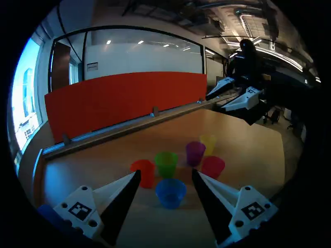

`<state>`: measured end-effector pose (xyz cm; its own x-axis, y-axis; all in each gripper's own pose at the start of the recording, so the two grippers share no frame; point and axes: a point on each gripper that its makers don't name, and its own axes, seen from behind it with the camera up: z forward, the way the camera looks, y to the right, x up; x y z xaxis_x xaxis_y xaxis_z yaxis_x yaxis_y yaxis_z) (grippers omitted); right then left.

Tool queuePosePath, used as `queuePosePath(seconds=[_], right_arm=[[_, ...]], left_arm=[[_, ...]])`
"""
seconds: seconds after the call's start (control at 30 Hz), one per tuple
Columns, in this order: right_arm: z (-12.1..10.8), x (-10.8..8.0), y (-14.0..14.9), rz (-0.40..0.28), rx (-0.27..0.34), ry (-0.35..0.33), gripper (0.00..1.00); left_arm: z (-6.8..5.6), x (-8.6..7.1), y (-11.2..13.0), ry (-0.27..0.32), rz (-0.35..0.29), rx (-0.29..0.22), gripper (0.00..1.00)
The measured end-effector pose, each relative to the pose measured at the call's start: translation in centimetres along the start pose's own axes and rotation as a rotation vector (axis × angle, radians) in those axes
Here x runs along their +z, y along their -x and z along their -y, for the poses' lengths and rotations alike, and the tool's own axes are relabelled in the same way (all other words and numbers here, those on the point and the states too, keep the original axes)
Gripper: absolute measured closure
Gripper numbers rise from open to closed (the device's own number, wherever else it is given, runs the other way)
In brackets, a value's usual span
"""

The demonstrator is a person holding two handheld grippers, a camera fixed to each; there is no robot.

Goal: Pour water

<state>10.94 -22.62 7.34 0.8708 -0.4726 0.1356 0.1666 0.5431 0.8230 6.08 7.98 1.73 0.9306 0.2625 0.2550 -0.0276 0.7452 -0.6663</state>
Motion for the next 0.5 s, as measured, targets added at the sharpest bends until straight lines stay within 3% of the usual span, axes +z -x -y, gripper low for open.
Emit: queuePosePath(seconds=[0.5], right_arm=[[0.9,5.8,0.8,0.099,-0.058,-0.089,0.0]], left_arm=[[-0.4,3.3,6.2,0.042,0.133,0.045,0.09]])
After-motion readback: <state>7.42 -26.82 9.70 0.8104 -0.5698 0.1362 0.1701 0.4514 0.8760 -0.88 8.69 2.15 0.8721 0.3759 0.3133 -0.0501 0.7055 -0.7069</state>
